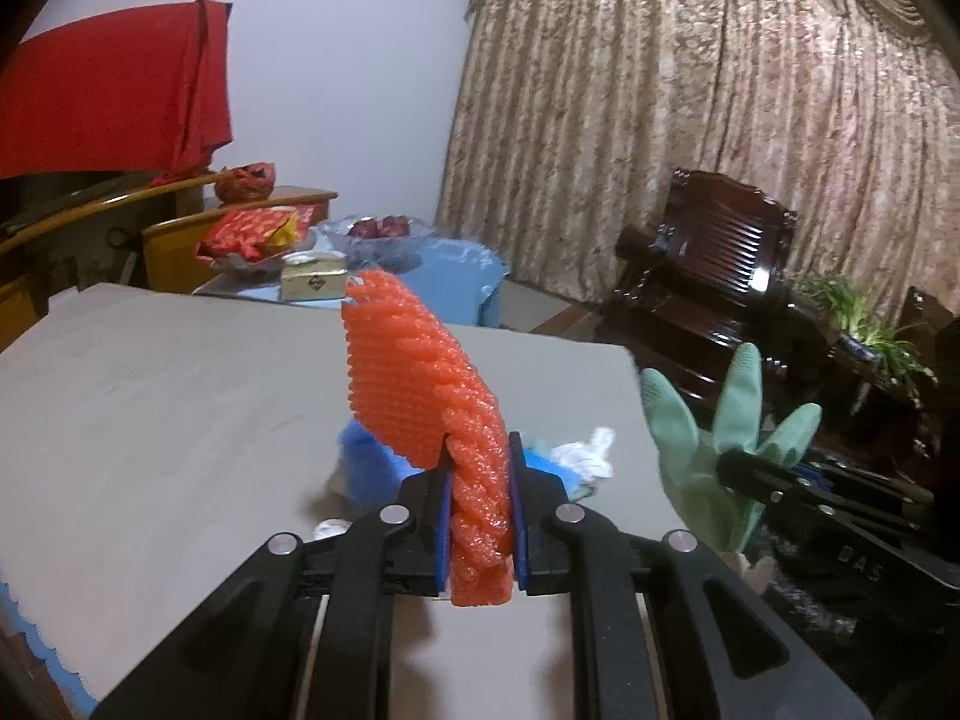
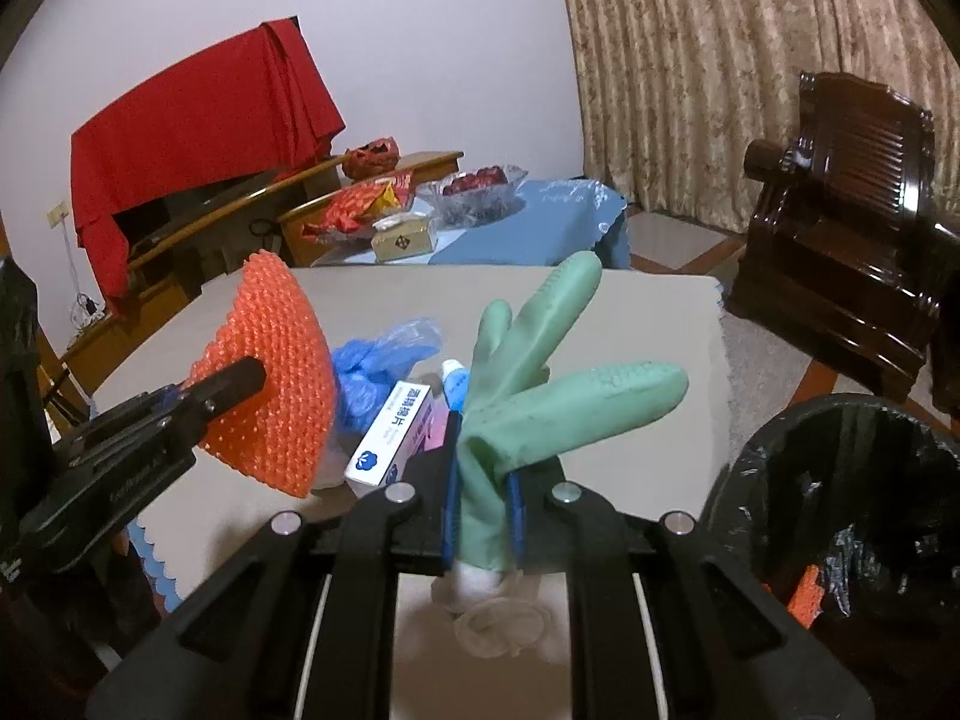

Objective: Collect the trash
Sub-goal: 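Carry the net and glove over the bin and release both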

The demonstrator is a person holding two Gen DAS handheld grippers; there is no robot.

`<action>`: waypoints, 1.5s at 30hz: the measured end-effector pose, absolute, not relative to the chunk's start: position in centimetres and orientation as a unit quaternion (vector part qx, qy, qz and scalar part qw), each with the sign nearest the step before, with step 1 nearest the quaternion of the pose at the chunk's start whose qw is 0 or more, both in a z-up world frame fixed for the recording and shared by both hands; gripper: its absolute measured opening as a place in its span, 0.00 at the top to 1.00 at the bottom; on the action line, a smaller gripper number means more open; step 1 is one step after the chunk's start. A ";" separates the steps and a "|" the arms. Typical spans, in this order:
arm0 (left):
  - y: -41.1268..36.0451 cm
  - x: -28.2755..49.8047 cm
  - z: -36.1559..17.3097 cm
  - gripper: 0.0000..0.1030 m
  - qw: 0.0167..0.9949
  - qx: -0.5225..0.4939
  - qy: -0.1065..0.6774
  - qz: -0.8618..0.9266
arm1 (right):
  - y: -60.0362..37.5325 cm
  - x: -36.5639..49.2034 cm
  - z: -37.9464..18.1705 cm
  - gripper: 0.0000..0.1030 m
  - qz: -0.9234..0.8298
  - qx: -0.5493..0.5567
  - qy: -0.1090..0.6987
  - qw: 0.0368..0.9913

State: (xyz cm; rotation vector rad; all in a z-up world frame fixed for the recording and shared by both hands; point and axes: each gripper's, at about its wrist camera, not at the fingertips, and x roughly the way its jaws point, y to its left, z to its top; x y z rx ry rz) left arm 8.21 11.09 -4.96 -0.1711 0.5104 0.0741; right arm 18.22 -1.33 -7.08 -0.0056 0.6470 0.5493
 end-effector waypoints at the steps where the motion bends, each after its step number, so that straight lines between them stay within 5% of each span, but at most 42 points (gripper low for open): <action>1: 10.6 8.0 -4.7 0.85 0.965 -0.080 0.249 0.031 | -1.7 18.0 -6.8 0.88 0.264 -0.001 0.312 0.913; 45: -12.1 12.9 -4.2 0.85 0.947 -0.017 0.252 -0.200 | -23.3 15.4 -6.3 0.88 0.059 0.033 0.292 0.954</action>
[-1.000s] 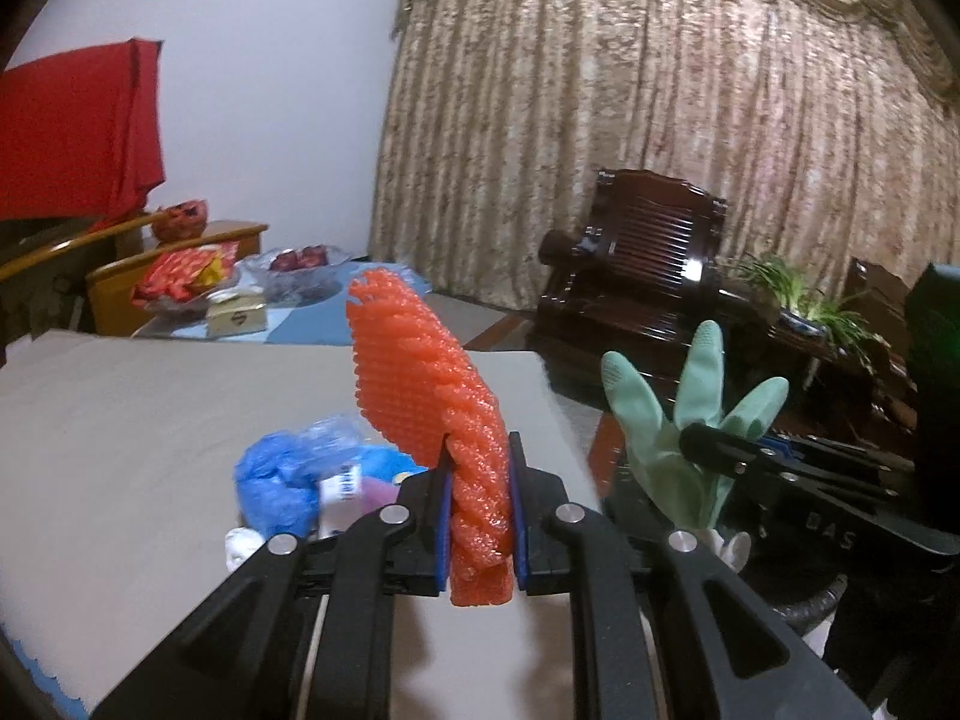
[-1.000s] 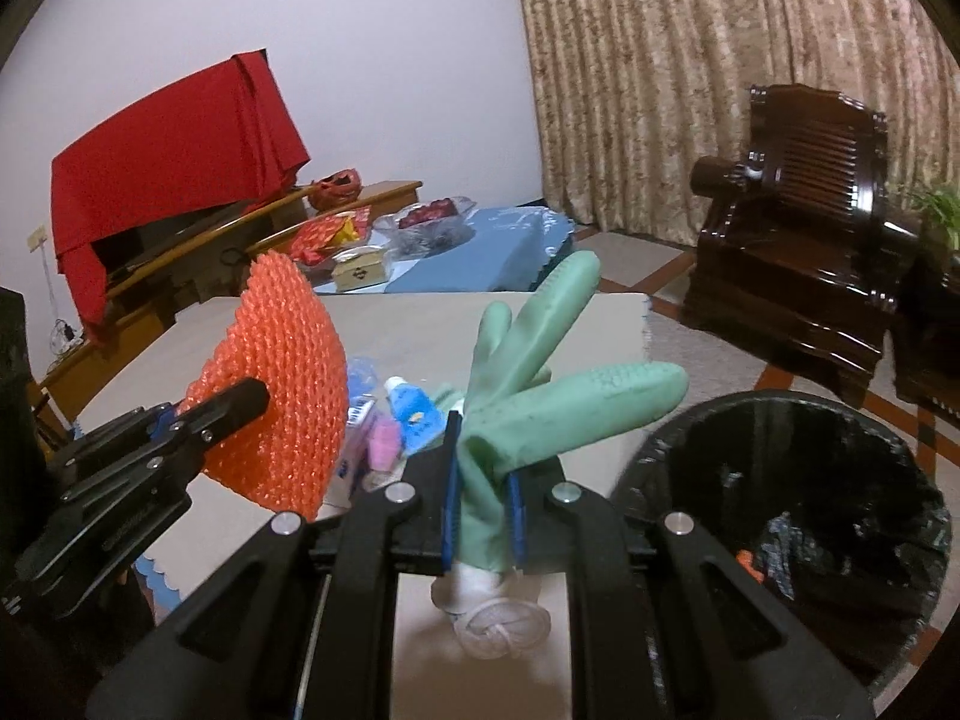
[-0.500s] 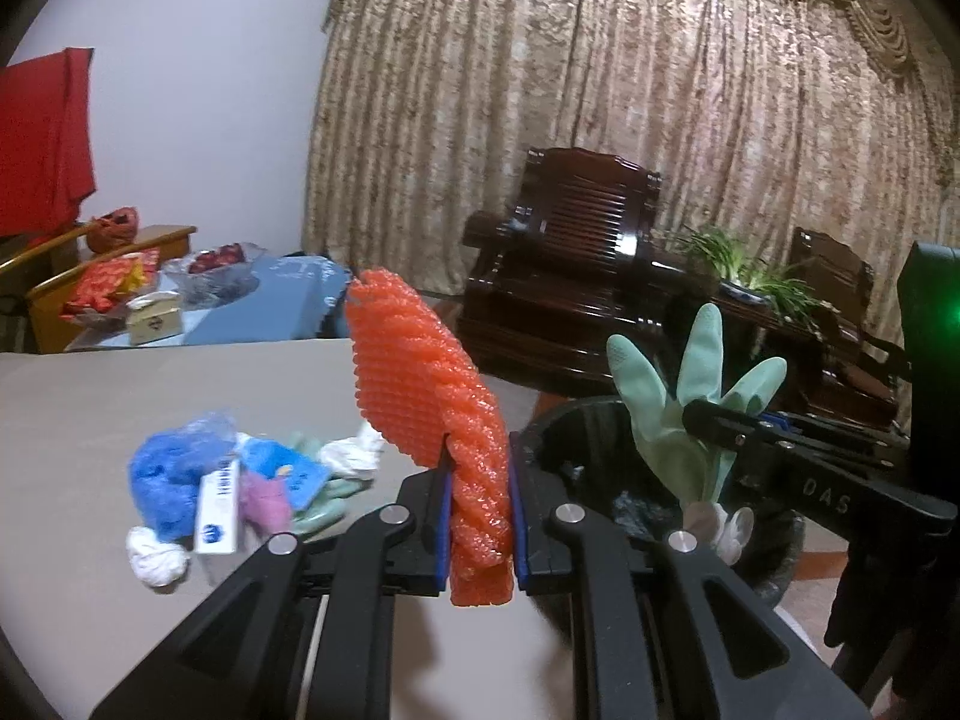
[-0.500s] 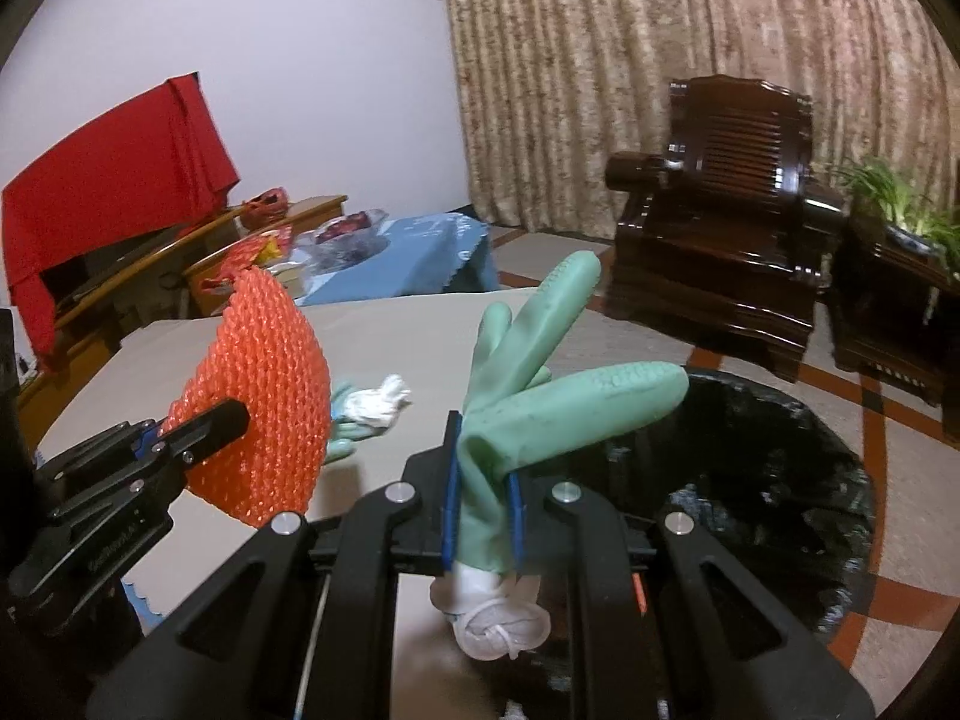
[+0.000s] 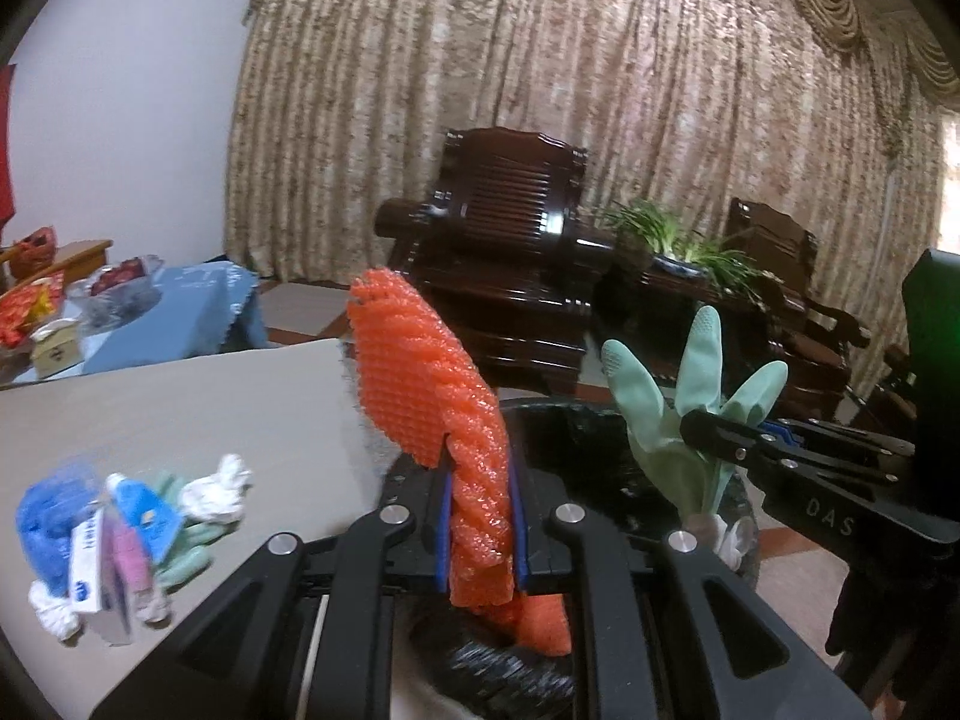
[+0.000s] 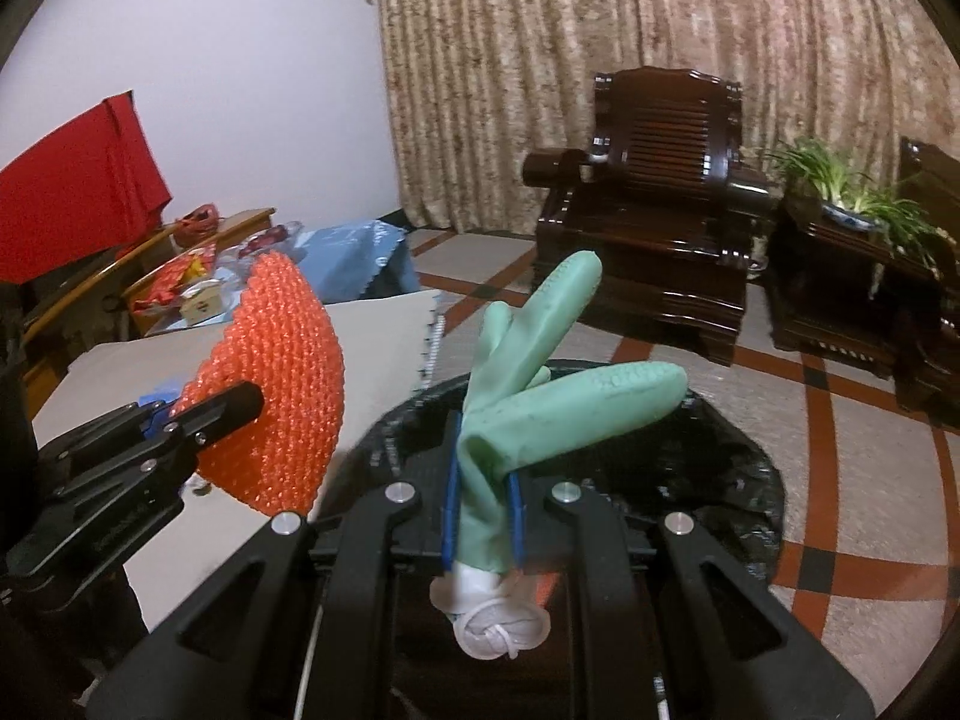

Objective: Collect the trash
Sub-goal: 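Carry the net and glove over the bin and release both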

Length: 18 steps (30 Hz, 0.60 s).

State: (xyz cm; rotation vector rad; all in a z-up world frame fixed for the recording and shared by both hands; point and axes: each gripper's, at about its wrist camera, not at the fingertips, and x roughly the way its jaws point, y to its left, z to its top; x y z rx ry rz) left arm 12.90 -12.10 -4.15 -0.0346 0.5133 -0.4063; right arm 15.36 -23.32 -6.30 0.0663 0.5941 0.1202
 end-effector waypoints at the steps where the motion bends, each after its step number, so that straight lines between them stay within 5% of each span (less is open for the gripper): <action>1: -12.5 13.2 -4.3 0.85 0.946 -0.015 0.253 -0.203 | -23.6 15.2 -6.4 0.88 0.055 0.033 0.293 0.954; 11: -16.3 15.6 -5.9 0.85 0.933 -0.009 0.276 -0.230 | -27.1 15.5 -8.7 0.88 0.015 0.046 0.313 0.949; 18: -17.0 16.3 -7.2 0.76 0.922 -0.008 0.297 -0.247 | -28.6 16.2 -10.8 0.75 -0.002 0.052 0.343 0.938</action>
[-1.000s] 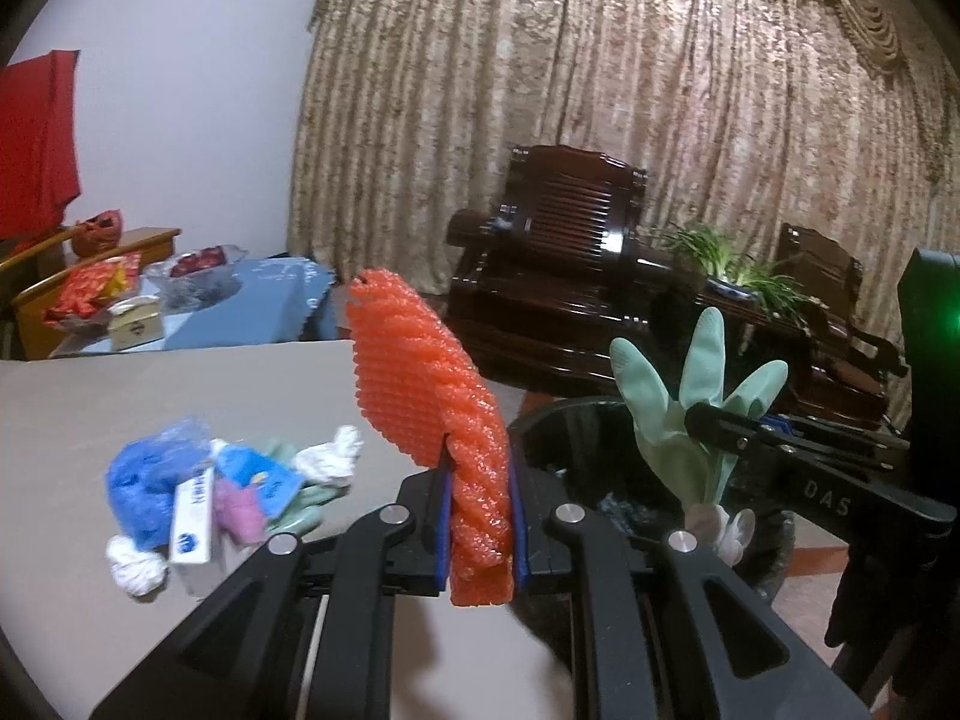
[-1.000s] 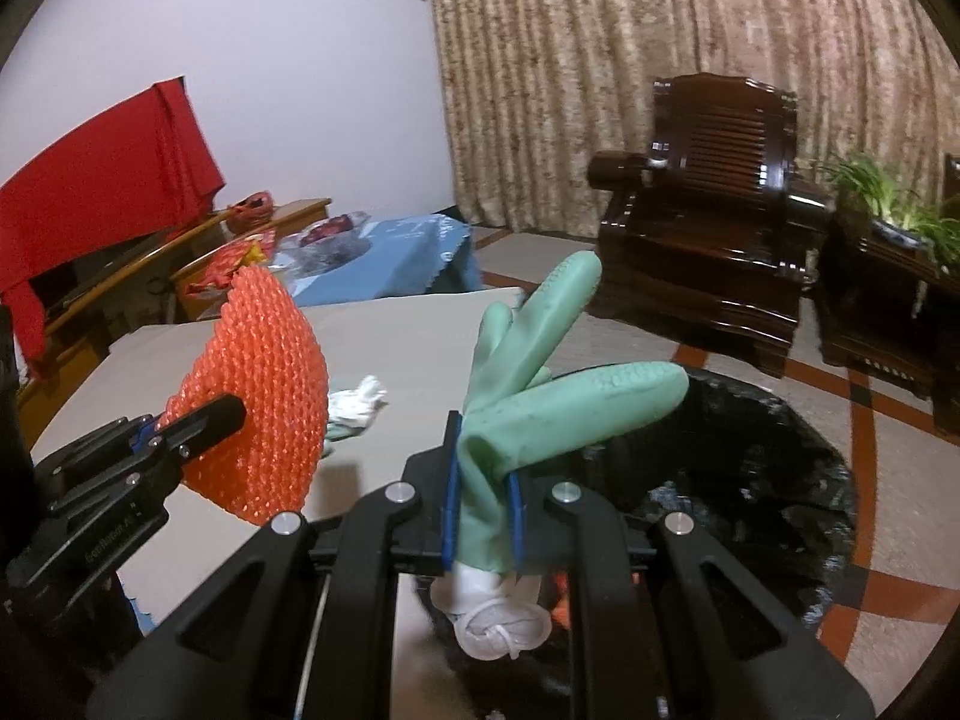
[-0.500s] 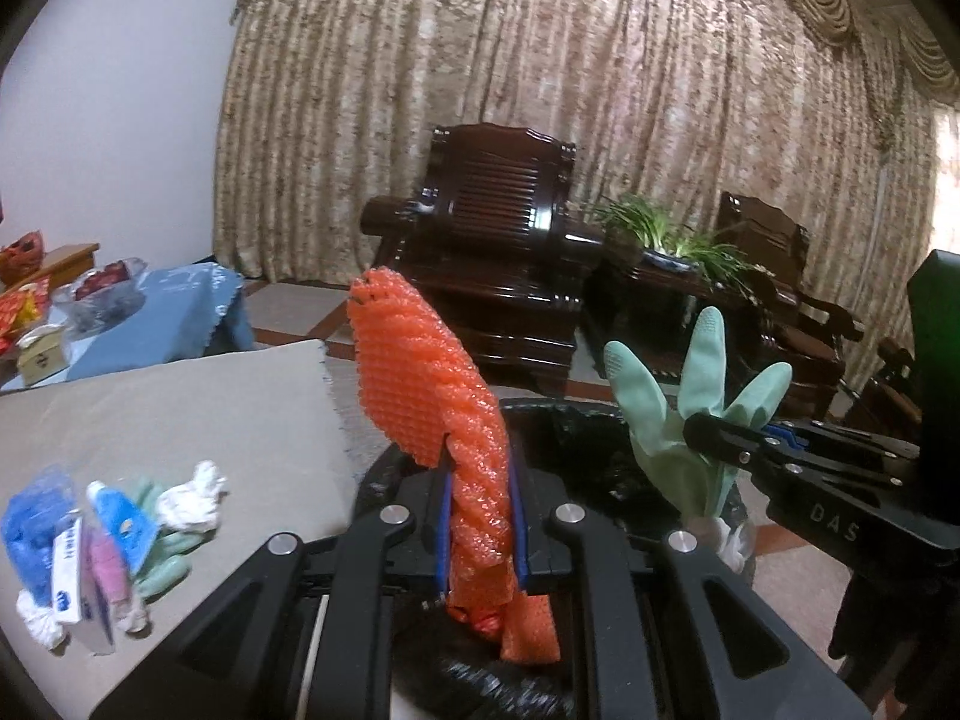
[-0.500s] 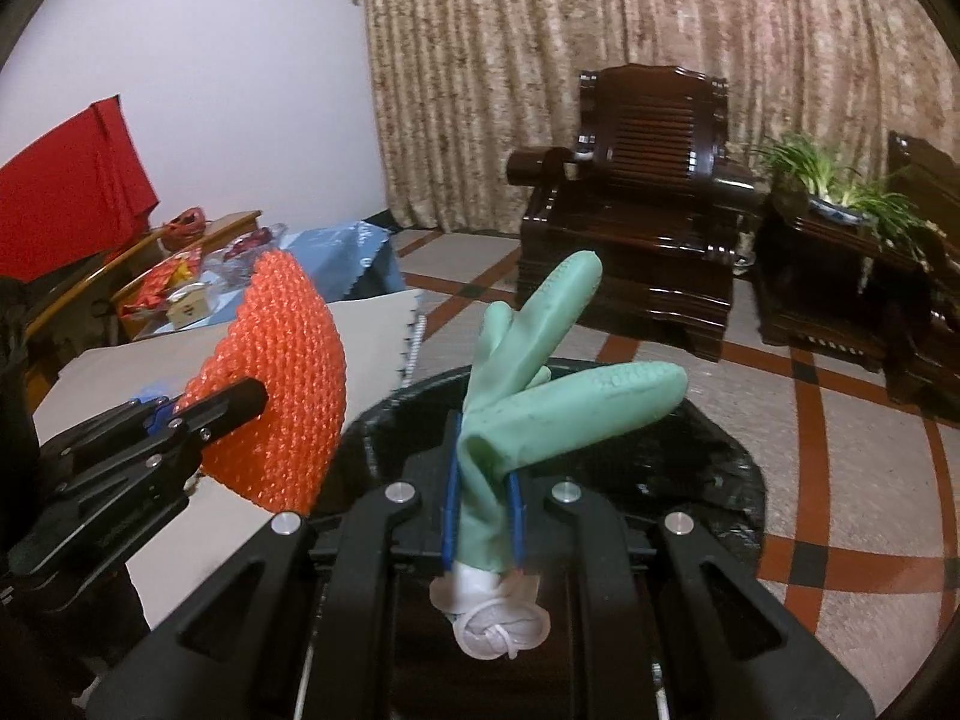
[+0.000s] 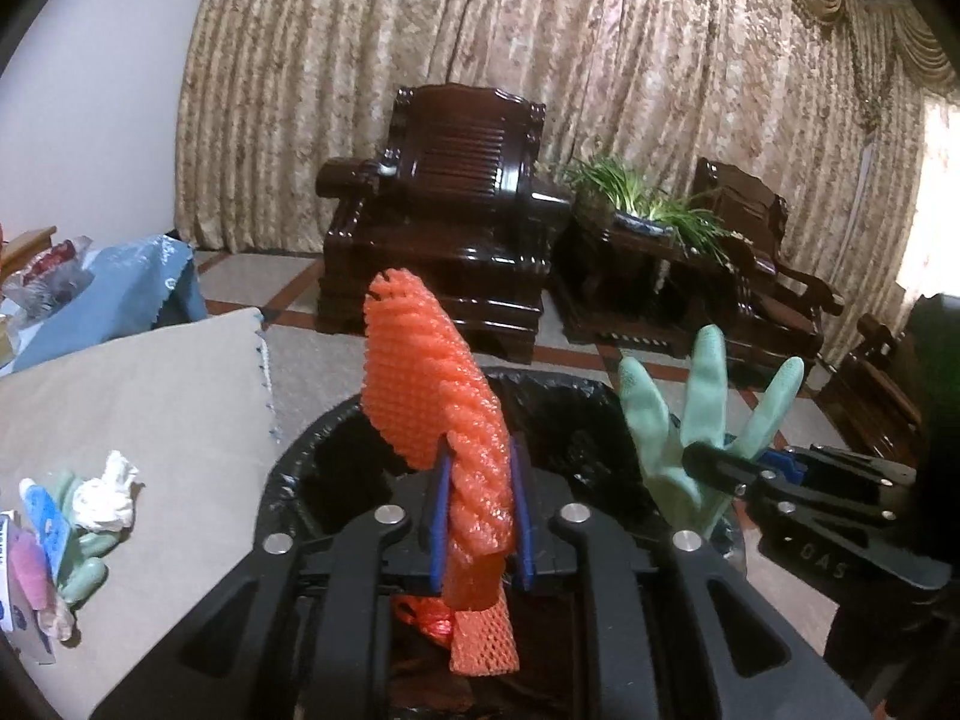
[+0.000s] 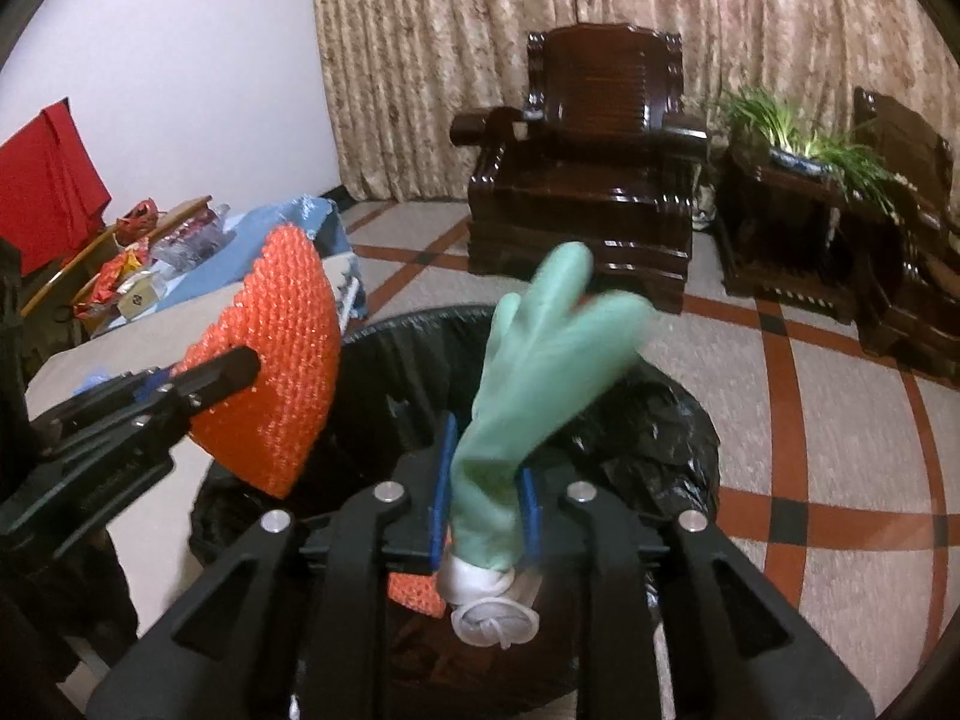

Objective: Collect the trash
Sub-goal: 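Carry the net and glove over the bin and release both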

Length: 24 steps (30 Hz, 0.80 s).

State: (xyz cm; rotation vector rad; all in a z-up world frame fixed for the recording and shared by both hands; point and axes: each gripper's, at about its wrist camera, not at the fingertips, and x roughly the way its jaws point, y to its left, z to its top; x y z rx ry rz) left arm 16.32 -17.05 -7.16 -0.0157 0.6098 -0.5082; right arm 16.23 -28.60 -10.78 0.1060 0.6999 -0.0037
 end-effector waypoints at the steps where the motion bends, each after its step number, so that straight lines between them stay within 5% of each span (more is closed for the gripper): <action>1: -17.0 16.3 -7.3 0.65 0.922 -0.007 0.299 -0.247 | -28.7 16.1 -11.0 0.72 -0.005 0.052 0.346 0.937; 3: -16.9 16.1 -7.3 0.54 0.922 -0.007 0.299 -0.246 | -29.0 15.9 -11.3 0.47 -0.014 0.051 0.348 0.936; 11: -14.5 15.0 -6.6 0.24 0.931 -0.011 0.289 -0.222 | -28.1 14.4 -10.5 0.12 -0.032 0.023 0.325 0.945; 16: -11.4 14.0 -5.9 0.07 0.941 -0.018 0.280 -0.190 | -27.0 13.8 -9.3 0.06 -0.015 0.024 0.311 0.950; 24: -4.9 12.3 -5.5 0.06 0.951 -0.039 0.280 -0.123 | -22.5 13.8 -8.0 0.05 0.015 0.029 0.296 0.955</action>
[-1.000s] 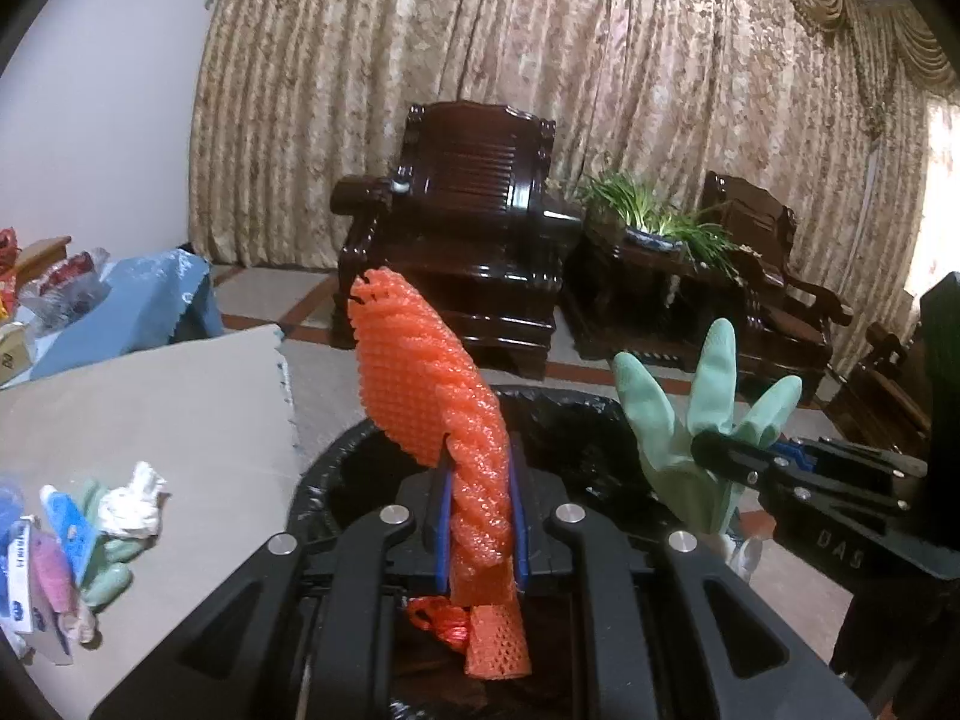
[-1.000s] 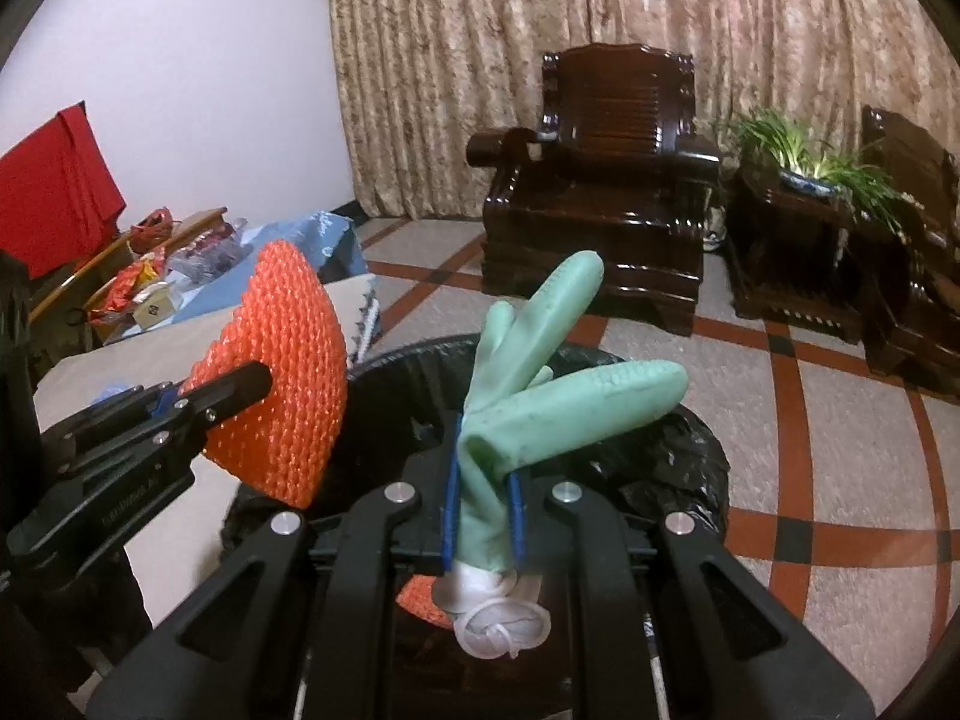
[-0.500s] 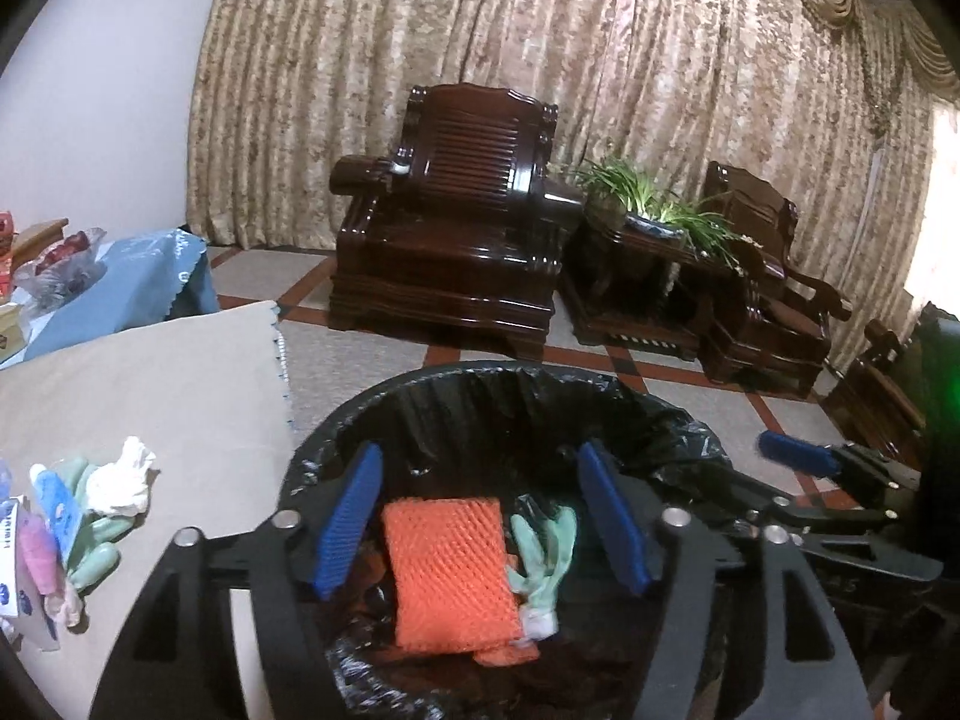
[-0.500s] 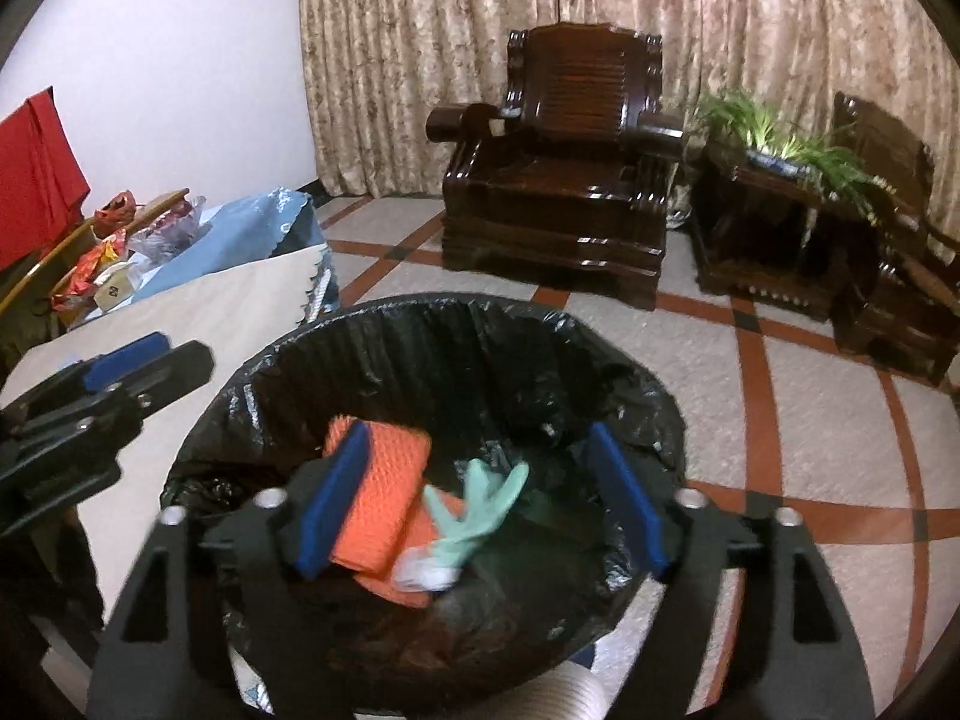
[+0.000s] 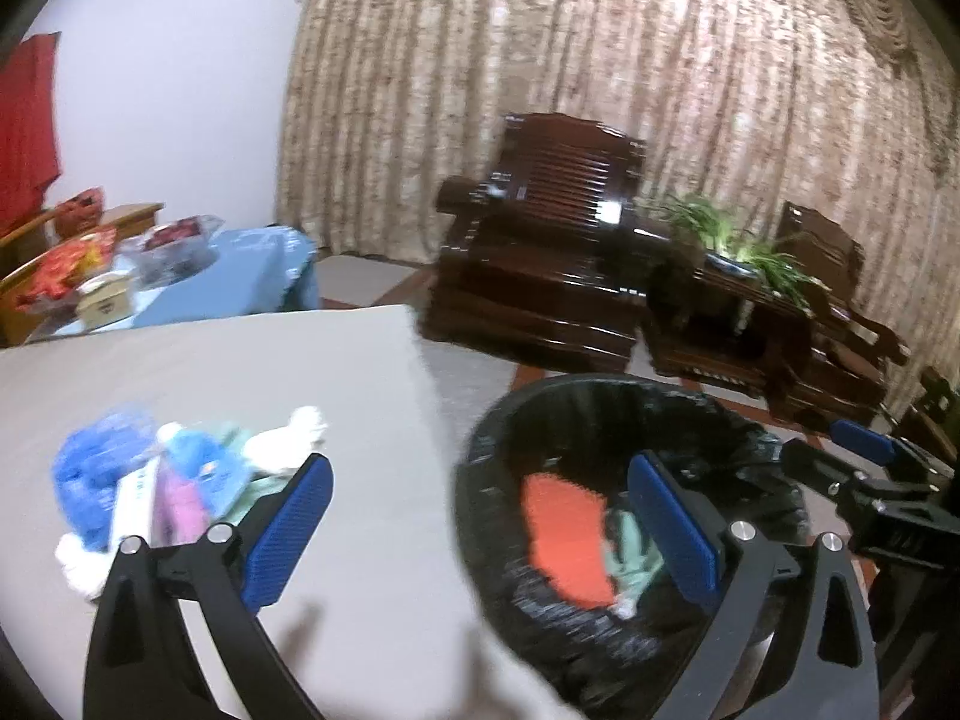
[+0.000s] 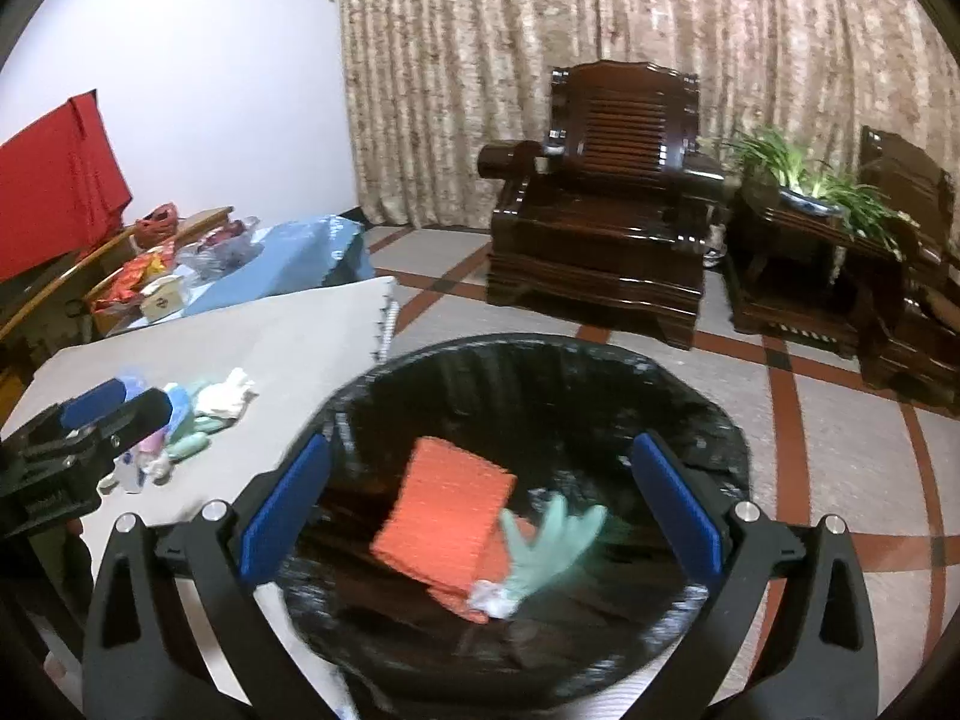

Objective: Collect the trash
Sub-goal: 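Carry the net and glove over the bin and release both, then grasp the white crumpled tissue with the left tool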

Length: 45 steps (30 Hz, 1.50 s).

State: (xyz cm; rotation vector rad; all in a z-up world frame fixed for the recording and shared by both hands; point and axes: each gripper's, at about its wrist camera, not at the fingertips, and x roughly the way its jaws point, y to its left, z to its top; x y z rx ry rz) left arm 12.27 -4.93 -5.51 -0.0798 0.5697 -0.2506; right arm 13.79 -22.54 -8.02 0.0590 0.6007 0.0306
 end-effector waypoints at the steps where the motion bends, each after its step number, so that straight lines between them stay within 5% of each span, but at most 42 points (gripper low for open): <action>1: -4.2 12.0 -5.6 0.06 0.952 -0.042 0.280 -0.117 | -21.8 13.9 -7.9 0.05 0.021 0.028 0.295 0.955; 27: 16.0 8.3 -9.2 0.07 0.951 -0.056 0.290 0.095 | -1.5 18.1 -11.5 0.05 0.161 -0.027 0.294 0.942; 45: 19.6 10.8 -15.0 0.16 0.924 -0.082 0.353 0.120 | 1.4 20.4 -15.3 0.05 0.166 -0.048 0.327 0.929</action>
